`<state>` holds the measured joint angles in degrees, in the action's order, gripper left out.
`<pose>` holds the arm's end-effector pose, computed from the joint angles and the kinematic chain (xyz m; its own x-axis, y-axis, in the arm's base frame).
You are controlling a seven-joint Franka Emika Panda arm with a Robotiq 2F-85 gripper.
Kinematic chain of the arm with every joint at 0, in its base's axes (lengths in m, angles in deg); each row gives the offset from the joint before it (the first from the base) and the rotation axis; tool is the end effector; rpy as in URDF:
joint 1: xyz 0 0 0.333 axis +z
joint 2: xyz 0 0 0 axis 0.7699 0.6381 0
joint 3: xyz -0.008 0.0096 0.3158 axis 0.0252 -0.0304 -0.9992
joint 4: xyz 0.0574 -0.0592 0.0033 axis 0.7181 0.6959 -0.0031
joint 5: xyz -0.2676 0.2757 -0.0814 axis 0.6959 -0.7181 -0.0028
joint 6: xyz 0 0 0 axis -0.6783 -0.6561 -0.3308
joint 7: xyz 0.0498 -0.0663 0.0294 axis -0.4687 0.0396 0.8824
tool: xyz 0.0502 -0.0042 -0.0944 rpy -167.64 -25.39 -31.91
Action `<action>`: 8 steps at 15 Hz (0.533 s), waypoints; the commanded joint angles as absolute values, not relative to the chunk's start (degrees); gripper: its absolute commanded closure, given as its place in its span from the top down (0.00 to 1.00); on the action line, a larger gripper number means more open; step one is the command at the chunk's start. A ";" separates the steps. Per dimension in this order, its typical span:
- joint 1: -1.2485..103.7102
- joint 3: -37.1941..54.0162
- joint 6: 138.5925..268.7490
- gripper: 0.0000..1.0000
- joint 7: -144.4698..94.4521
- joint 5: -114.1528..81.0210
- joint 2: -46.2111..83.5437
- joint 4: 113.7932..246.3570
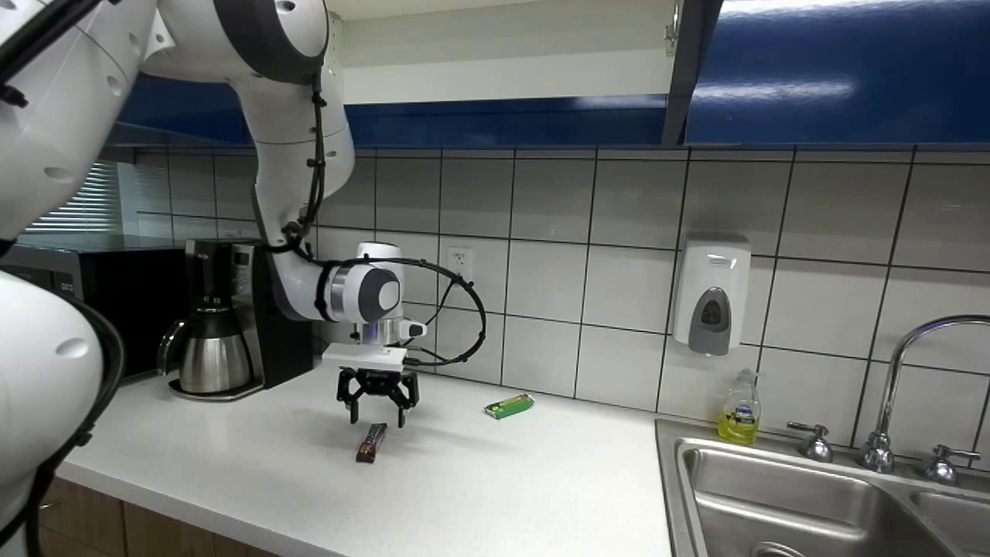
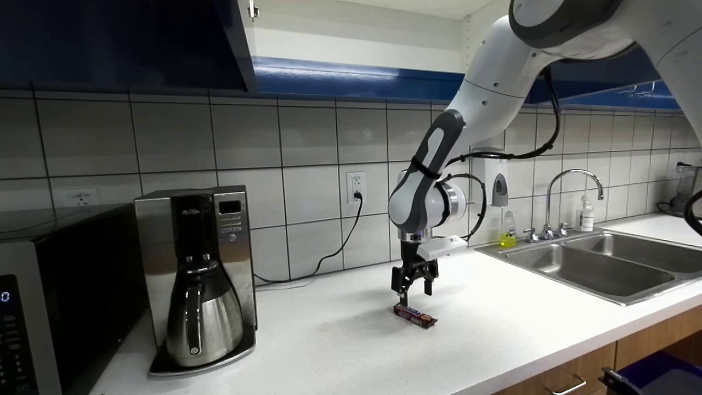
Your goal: Pick the candy bar and put it into the cupboard
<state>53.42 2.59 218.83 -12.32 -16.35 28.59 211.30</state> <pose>0.5626 0.0501 0.1809 0.9634 0.2681 -0.0066 0.2681 -0.9633 0.0123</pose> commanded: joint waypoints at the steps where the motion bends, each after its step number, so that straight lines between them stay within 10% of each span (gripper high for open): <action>1: 53.64 2.46 215.76 1.00 -11.95 -14.16 29.95 208.81; 8: 54.26 2.52 215.40 1.00 -12.41 -13.49 32.01 207.24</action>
<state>54.13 2.59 217.93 -12.30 -14.98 30.93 209.36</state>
